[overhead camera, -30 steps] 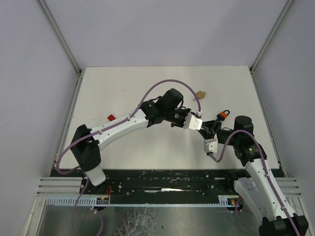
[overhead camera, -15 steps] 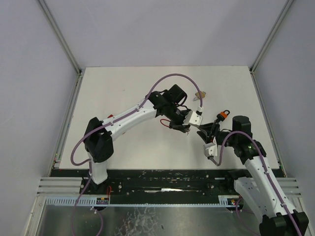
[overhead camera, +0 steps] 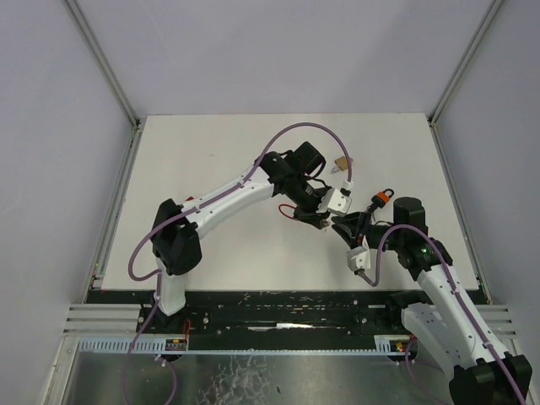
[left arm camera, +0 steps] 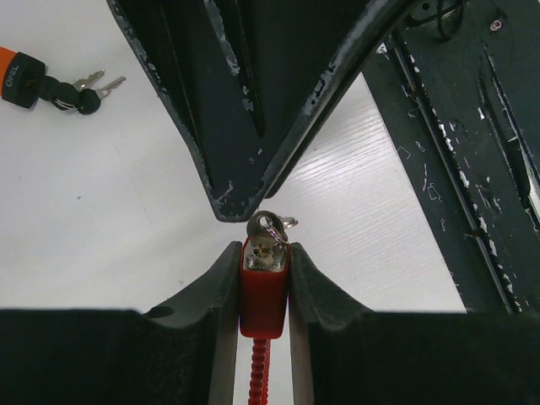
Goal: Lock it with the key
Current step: Lock the lock.
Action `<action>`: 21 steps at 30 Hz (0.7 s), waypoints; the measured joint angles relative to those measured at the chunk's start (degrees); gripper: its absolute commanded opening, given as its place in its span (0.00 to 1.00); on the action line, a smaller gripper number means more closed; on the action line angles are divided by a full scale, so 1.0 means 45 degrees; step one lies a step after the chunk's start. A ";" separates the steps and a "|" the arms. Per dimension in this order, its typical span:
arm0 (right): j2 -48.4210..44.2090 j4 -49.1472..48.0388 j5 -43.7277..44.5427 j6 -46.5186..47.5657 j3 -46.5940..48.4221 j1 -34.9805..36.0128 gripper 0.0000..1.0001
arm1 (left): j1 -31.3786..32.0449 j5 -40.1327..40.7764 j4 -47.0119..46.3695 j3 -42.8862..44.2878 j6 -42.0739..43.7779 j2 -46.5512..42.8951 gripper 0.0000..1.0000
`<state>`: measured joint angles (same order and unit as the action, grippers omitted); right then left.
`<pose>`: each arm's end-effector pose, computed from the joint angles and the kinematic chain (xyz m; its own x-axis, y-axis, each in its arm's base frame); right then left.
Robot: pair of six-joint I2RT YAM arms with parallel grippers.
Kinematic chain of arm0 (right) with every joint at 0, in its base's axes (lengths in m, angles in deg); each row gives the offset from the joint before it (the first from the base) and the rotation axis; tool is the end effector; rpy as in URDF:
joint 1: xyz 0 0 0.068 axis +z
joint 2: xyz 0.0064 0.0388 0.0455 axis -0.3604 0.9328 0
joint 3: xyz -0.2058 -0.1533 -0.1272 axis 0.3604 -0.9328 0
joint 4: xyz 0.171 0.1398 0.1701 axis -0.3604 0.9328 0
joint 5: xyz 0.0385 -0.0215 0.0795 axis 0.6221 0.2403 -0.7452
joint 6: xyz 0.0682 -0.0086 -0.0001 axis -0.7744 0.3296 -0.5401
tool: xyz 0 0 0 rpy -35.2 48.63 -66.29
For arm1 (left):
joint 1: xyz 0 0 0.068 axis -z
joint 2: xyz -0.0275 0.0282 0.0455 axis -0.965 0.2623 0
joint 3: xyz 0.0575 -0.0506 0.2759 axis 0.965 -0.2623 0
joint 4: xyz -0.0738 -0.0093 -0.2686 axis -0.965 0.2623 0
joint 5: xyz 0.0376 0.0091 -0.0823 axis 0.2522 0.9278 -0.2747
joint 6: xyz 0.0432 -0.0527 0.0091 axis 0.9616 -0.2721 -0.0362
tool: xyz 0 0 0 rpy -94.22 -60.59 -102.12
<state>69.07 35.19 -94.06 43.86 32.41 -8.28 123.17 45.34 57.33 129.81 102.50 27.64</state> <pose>0.1575 0.0842 0.2584 0.8971 -0.3308 -0.2928 -0.3596 -0.1618 -0.9190 0.2657 -0.3555 0.3019 0.3400 0.5567 -0.7580 0.9013 -0.4229 0.0936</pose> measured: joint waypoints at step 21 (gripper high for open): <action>0.0325 -0.0515 -0.0010 -0.0583 -0.0117 0.0306 0.27 | 0.0010 -0.0034 0.0306 0.0272 0.0044 0.0301 0.00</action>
<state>70.53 32.87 -94.11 41.24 31.88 -6.91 123.21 45.19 58.70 131.03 102.69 28.99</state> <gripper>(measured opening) 0.274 0.209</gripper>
